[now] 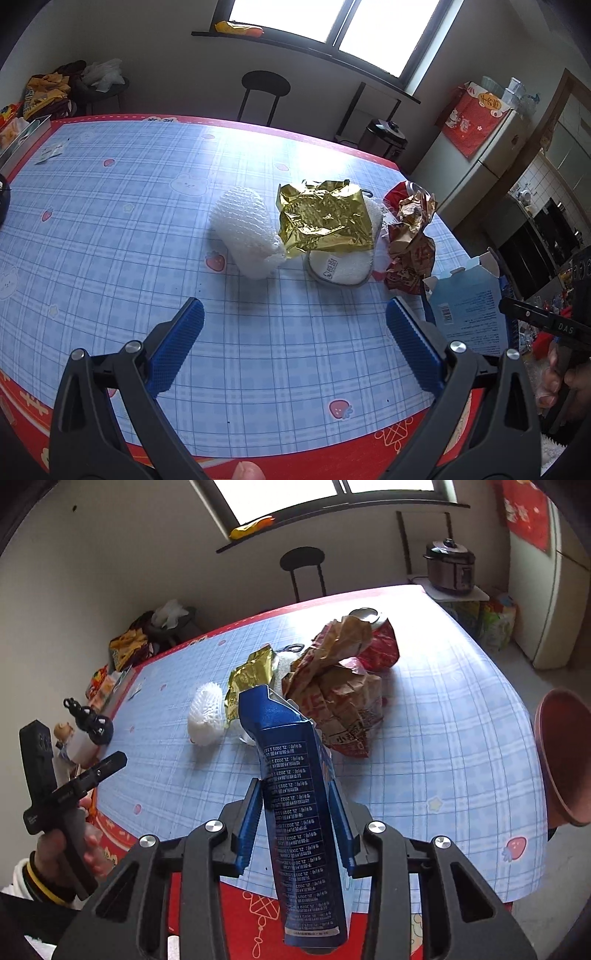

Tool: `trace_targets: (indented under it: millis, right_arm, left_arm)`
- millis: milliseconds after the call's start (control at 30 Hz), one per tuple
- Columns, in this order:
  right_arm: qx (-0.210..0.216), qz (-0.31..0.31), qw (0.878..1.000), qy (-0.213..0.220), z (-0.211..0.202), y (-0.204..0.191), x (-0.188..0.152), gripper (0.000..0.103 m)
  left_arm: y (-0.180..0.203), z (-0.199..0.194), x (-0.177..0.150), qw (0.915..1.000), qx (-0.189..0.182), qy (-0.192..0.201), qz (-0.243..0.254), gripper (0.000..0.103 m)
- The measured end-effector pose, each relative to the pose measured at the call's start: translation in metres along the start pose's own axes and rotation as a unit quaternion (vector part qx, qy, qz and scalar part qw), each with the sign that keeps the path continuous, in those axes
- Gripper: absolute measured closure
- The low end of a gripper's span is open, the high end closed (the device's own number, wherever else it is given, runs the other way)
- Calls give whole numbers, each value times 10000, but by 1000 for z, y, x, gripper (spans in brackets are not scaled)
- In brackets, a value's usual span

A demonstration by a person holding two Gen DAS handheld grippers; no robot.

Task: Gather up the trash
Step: 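Grasp the white foam netting with the left tool while the right tool holds the box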

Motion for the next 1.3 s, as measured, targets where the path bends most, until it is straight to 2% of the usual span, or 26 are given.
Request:
trace_targets:
  millis: [67, 167, 267, 367, 467, 833, 967, 1000, 1100, 1200, 1300]
  right_arm:
    - [-12, 165, 9999, -49, 2, 10, -4, 67]
    - [-389, 252, 9988, -143, 8, 23, -10, 67]
    - [-383, 489, 9979, -157, 11, 38, -14, 67]
    - [-605, 409, 9970, -260, 16, 43, -16, 68]
    - [-631, 450, 9964, -353, 21, 47, -18, 68]
    - [-621, 407, 9968, -302, 20, 47, -15, 69]
    - [-655, 444, 9968, -149, 12, 47, -12, 69]
    - [-680, 434, 9967, -119, 11, 47, -12, 69]
    - [-775, 418, 9961, -66, 5, 49, -13, 69]
    - [-840, 518, 9951, -13, 0, 55, -15, 69]
    - [-914, 599, 9940, 84, -10, 61, -17, 69]
  left_arm:
    - [3, 6, 1, 10000, -55, -52, -7, 6]
    - [8, 14, 2, 9999, -119, -113, 11, 6]
    - [12, 20, 1, 9997, -157, -174, 56, 6]
    - [13, 25, 1, 9996, -164, -239, 71, 6]
    - [11, 29, 1, 9995, -156, -261, 9, 6]
    - [-12, 38, 6, 9985, 16, -269, -480, 6]
    - [-33, 48, 15, 9955, -57, -274, -905, 8]
    - [-39, 51, 19, 9942, -97, -236, -1048, 11]
    - [-57, 66, 35, 9879, -124, -134, -1541, 29]
    - [-69, 86, 49, 9825, -58, -26, -1864, 31]
    - [-73, 107, 59, 9808, 167, -81, -1940, 31]
Point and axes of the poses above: each gripper's, at about its wrist camera, not at the fingertips, and z roughly the way its jaws point, y to its right, x to its top, the point moved 1 cm from there along z, roughly the way its jaws point, and after that the axes turned 11 degrees about -x, right-handed, at the moved point
